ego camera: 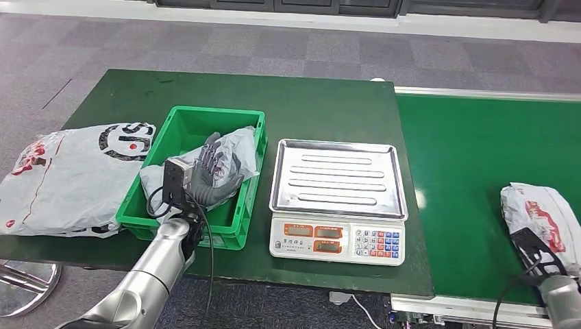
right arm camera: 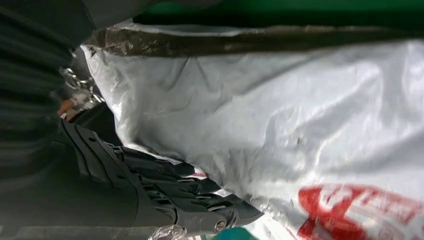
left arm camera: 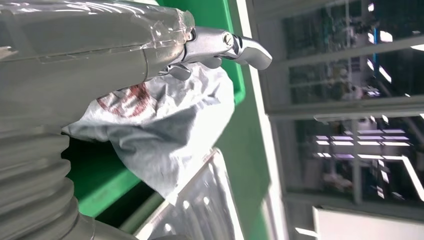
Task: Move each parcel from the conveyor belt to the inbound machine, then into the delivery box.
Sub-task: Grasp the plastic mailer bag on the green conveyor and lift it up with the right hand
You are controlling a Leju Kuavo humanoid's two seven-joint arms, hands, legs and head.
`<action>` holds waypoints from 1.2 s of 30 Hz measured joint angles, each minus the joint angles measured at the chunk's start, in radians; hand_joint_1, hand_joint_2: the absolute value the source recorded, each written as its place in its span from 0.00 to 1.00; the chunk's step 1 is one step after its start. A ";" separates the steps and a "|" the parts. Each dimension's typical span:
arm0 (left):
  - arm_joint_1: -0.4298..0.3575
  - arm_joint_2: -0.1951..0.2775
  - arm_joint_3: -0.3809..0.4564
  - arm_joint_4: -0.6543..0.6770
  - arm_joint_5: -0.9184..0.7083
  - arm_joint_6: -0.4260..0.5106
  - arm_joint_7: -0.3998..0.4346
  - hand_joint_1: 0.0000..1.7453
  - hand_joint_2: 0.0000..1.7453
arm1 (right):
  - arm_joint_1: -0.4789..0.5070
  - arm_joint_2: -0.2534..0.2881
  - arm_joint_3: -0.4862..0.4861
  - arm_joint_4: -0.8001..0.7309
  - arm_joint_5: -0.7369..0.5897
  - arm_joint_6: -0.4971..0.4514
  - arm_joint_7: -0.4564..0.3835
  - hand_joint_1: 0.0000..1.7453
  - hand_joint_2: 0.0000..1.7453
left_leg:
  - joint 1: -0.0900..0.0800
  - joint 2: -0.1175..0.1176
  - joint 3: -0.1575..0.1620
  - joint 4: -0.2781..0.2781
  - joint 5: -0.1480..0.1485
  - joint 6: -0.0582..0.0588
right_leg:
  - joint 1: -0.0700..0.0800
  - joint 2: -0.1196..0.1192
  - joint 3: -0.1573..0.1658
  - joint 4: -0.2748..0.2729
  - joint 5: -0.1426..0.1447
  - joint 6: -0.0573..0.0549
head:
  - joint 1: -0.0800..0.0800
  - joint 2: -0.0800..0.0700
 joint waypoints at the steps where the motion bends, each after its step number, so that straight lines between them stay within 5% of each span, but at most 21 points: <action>1: -0.003 0.000 0.000 0.006 -0.009 0.013 0.000 0.00 1.00 | -0.004 0.000 -0.002 0.004 0.005 0.009 0.002 0.00 1.00 | 0.000 0.000 0.000 0.000 0.000 0.000 | 0.000 0.000 0.000 0.000 0.000 0.000 | 0.000 0.000; 6: -0.014 0.000 0.000 0.028 -0.024 0.038 0.000 0.00 1.00 | -0.020 0.000 -0.004 0.017 0.017 0.038 0.010 0.00 1.00 | 0.000 0.000 0.000 0.000 0.000 0.000 | 0.000 0.000 0.000 0.000 0.000 0.000 | 0.000 0.000; 10: -0.020 0.000 0.000 0.040 -0.024 0.036 0.005 0.00 1.00 | -0.028 0.000 -0.004 0.021 0.035 0.068 0.016 1.00 1.00 | 0.000 0.000 0.000 0.000 0.000 0.000 | 0.000 0.000 0.001 0.000 0.000 0.000 | 0.000 0.000; 27: -0.029 0.004 0.000 0.058 -0.010 0.033 0.022 0.00 1.00 | -0.090 0.029 -0.004 0.021 0.074 0.047 -0.118 1.00 1.00 | 0.000 0.003 0.002 0.000 0.000 0.000 | 0.000 0.002 0.003 0.000 0.001 0.000 | 0.000 0.000; 36: -0.029 0.005 0.004 0.060 -0.020 0.038 0.022 0.00 1.00 | -0.115 0.082 -0.017 -0.050 0.015 -0.139 -0.311 1.00 1.00 | 0.000 0.002 0.002 -0.001 0.001 -0.001 | 0.001 0.002 0.002 0.000 0.001 -0.001 | 0.000 0.000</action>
